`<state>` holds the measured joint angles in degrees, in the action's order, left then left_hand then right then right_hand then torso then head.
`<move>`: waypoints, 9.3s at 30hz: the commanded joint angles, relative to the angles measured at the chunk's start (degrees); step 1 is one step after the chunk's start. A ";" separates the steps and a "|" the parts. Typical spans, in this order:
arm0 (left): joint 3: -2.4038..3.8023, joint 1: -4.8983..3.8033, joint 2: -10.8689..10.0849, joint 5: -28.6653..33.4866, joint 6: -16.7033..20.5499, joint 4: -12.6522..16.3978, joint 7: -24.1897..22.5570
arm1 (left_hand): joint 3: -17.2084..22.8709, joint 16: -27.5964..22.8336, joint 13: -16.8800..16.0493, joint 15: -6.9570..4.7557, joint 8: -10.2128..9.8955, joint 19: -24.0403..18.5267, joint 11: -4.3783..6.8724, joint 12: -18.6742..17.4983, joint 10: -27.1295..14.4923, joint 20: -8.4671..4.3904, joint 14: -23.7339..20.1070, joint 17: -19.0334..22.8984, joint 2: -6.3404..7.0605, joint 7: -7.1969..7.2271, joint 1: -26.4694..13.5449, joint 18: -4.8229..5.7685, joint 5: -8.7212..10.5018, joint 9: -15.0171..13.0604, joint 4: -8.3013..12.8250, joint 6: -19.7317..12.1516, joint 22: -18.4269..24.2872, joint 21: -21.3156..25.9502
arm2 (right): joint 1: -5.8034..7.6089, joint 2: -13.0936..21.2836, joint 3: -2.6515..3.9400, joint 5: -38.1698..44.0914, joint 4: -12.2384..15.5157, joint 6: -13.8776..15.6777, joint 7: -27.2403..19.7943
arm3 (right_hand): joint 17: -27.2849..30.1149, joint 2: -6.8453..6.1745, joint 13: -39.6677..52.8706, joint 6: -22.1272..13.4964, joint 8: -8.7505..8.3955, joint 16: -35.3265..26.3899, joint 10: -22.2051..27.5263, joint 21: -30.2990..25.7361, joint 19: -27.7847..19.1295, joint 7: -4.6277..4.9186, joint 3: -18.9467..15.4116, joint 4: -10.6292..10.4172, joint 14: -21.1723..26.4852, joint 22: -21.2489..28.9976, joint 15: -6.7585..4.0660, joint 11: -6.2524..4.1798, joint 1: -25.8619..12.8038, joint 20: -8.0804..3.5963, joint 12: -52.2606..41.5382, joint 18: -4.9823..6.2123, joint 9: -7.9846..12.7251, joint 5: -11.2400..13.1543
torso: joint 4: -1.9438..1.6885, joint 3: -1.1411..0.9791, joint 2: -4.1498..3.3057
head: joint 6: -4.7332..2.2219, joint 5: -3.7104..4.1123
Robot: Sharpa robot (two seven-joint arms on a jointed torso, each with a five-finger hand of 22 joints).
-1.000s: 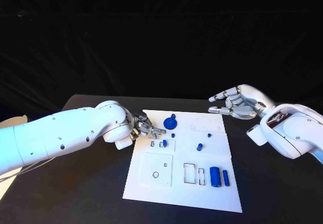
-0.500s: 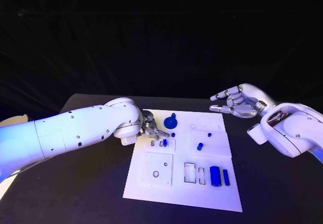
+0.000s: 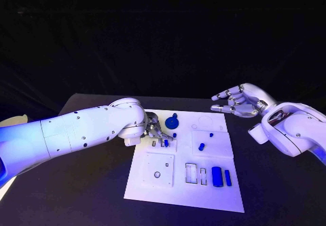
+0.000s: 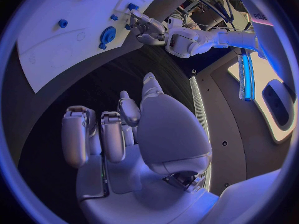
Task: Assemble the parts on the task board
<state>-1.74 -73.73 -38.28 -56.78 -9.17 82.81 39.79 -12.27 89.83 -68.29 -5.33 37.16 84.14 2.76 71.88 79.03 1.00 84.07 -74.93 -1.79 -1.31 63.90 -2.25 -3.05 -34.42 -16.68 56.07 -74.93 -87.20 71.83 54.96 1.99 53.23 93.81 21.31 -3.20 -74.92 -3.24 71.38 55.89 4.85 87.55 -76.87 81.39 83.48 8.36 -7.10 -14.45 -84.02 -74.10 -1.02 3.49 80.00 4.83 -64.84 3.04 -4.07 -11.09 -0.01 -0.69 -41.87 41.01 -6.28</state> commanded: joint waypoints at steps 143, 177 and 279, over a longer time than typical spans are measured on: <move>-1.21 0.60 0.37 -6.97 -4.04 2.20 1.93 | 43.24 0.17 -1.39 -0.40 -0.74 3.98 0.08 0.25 1.36 -0.32 5.93 -15.07 10.84 0.40 6.29 1.33 0.03 -9.03 2.40 -0.90 -11.17 -0.70 | -0.79 -1.74 -0.31 0.92 -1.82 -3.48 0.49 | -11.32 0.92 -0.55 0.18 0.42 -0.50 0.42 -0.66 -0.78 -0.15 -0.97 0.03 -4.96 0.71 -0.05 -0.24 -0.21 0.01 0.84 0.50 -0.07 -1.20 | 0.02 -0.09 -0.20 | 2.00 -0.41; -1.31 0.60 1.51 -6.68 -4.43 0.31 2.36 | 31.78 0.17 -3.58 -0.79 -1.34 4.59 0.59 2.08 3.01 -0.73 5.93 -15.07 11.67 1.08 -4.65 1.61 -0.19 -9.78 0.04 2.28 -12.46 -1.34 | -0.78 -1.47 -0.31 1.03 -1.51 -3.45 0.56 | -11.18 0.99 -0.73 0.22 0.47 -0.62 0.53 -0.78 -0.86 -0.17 -1.08 0.08 -4.92 0.90 -0.06 -0.25 -0.17 0.00 1.05 0.54 -0.07 -1.31 | -0.03 -0.07 -0.19 | 2.21 -0.16; -0.01 -4.61 7.31 -2.97 -12.59 -19.20 -0.47 | 16.89 0.17 -0.06 0.73 -7.09 4.06 -1.30 -0.58 0.51 0.80 5.93 -15.07 3.62 -1.18 2.71 1.36 -0.32 -3.36 0.28 -0.54 -11.74 -0.59 | -1.08 -2.60 -0.39 1.10 -3.35 -3.94 0.64 | -11.07 1.30 -0.90 0.22 0.51 -0.73 0.62 -0.95 -0.96 -0.18 -1.22 0.13 -4.90 1.15 -0.08 -0.27 -0.11 -0.01 1.19 0.59 -0.07 -1.16 | 0.00 -0.01 -0.33 | 1.15 -0.82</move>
<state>-1.75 -78.35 -31.11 -60.24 -20.90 63.52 39.90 4.38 89.82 -68.32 -4.19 29.68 83.92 1.34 71.01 79.23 2.23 84.17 -74.90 1.91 -2.56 66.13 -1.30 -3.25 -37.75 -16.37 55.08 -74.90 -87.42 70.79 52.43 1.60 53.83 90.47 18.13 -2.37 -74.91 -2.56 70.57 55.90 5.07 87.10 -76.68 80.73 83.08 8.36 -8.05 -14.46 -84.02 -73.01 -1.02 3.30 79.77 4.83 -64.00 3.04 -4.06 -12.19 0.02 -0.70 -42.19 42.18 -7.12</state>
